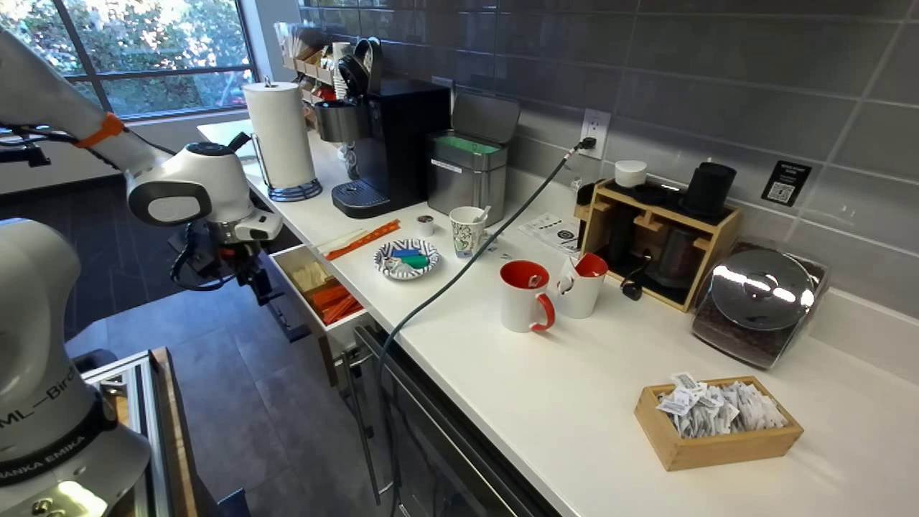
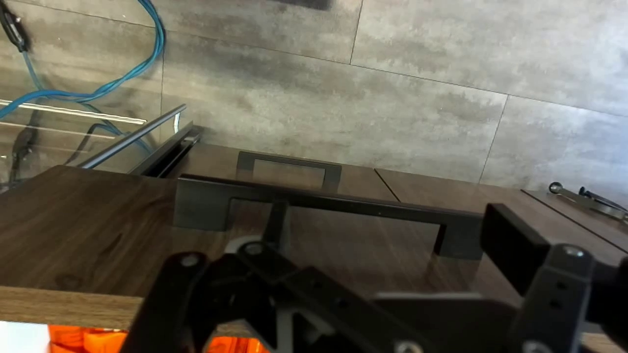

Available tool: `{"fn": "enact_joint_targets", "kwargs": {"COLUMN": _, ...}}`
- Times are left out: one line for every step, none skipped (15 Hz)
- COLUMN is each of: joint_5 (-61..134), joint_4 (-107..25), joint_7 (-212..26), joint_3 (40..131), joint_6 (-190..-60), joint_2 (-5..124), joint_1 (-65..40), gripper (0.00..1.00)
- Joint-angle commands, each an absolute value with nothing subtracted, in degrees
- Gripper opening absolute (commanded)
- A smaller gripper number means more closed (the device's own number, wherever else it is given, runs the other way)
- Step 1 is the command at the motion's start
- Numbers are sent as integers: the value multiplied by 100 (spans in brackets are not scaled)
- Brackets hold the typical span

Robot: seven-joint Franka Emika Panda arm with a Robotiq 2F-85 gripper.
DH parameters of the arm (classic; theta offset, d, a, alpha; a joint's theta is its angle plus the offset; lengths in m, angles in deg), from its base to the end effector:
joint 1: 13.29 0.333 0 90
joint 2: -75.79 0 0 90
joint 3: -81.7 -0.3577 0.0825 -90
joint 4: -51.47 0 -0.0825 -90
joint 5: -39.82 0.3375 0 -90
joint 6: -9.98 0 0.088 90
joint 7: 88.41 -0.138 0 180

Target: Close the open drawer.

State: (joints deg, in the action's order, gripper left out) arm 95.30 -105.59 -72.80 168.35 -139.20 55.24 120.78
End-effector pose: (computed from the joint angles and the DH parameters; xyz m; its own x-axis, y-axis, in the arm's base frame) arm 0.2620 0.2411 0.2610 0.9739 0.2271 -0.0051 0.2257 -0.9699 -0.0913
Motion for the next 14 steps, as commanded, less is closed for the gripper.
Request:
{"fn": "enact_joint_targets", "kwargs": {"joint_5": 9529, "joint_4": -10556, "joint_7": -7277, "joint_3": 16835, "joint_6": -13920, "joint_2": 5524, "joint_1": 12077, "gripper": 100}}
{"fn": "enact_joint_targets", "kwargs": {"joint_5": 9529, "joint_4": -10554, "joint_7": -7276, "joint_3": 16835, "joint_6": -13920, "joint_2": 5524, "joint_1": 12075, "gripper": 100}}
{"fn": "enact_joint_targets", "kwargs": {"joint_5": 9599, "joint_4": -10546, "joint_7": -7524, "joint_3": 16613, "joint_6": -14079, "joint_2": 5315, "joint_1": 12018, "gripper": 100}}
{"fn": "enact_joint_targets", "kwargs": {"joint_5": 9194, "joint_4": -10585, "joint_7": -7955, "joint_3": 16386, "joint_6": -14540, "joint_2": 5617, "joint_1": 11868, "gripper": 100}}
{"fn": "enact_joint_targets", "kwargs": {"joint_5": 9143, "joint_4": -10575, "joint_7": -8135, "joint_3": 16218, "joint_6": -14730, "joint_2": 5686, "joint_1": 11784, "gripper": 100}}
{"fn": "enact_joint_targets", "kwargs": {"joint_5": 9036, "joint_4": -10578, "joint_7": -8539, "joint_3": 15930, "joint_6": -15019, "joint_2": 5600, "joint_1": 11636, "gripper": 100}}
{"fn": "enact_joint_targets", "kwargs": {"joint_5": 8900, "joint_4": -10566, "joint_7": -8852, "joint_3": 15700, "joint_6": -15189, "joint_2": 5617, "joint_1": 11483, "gripper": 100}}
{"fn": "enact_joint_targets", "kwargs": {"joint_5": 8719, "joint_4": -10539, "joint_7": -9252, "joint_3": 15443, "joint_6": -15260, "joint_2": 5558, "joint_1": 11289, "gripper": 100}}
{"fn": "enact_joint_targets", "kwargs": {"joint_5": 8512, "joint_4": -10527, "joint_7": -9601, "joint_3": 15243, "joint_6": -15283, "joint_2": 5504, "joint_1": 11147, "gripper": 100}}
{"fn": "enact_joint_targets", "kwargs": {"joint_5": 8348, "joint_4": -10507, "joint_7": -9920, "joint_3": 15003, "joint_6": -15337, "joint_2": 5498, "joint_1": 10941, "gripper": 100}}
{"fn": "enact_joint_targets", "kwargs": {"joint_5": 8190, "joint_4": -10495, "joint_7": -10210, "joint_3": 14817, "joint_6": -15398, "joint_2": 5507, "joint_1": 10767, "gripper": 100}}
{"fn": "enact_joint_targets", "kwargs": {"joint_5": 8074, "joint_4": -10477, "joint_7": -10470, "joint_3": 14604, "joint_6": -15532, "joint_2": 5532, "joint_1": 10560, "gripper": 100}}
{"fn": "enact_joint_targets", "kwargs": {"joint_5": 7987, "joint_4": -10456, "joint_7": -10674, "joint_3": 14373, "joint_6": -15728, "joint_2": 5566, "joint_1": 10320, "gripper": 100}}
{"fn": "enact_joint_targets", "kwargs": {"joint_5": 7904, "joint_4": -10433, "joint_7": -10858, "joint_3": 14154, "joint_6": -15934, "joint_2": 5584, "joint_1": 10096, "gripper": 100}}
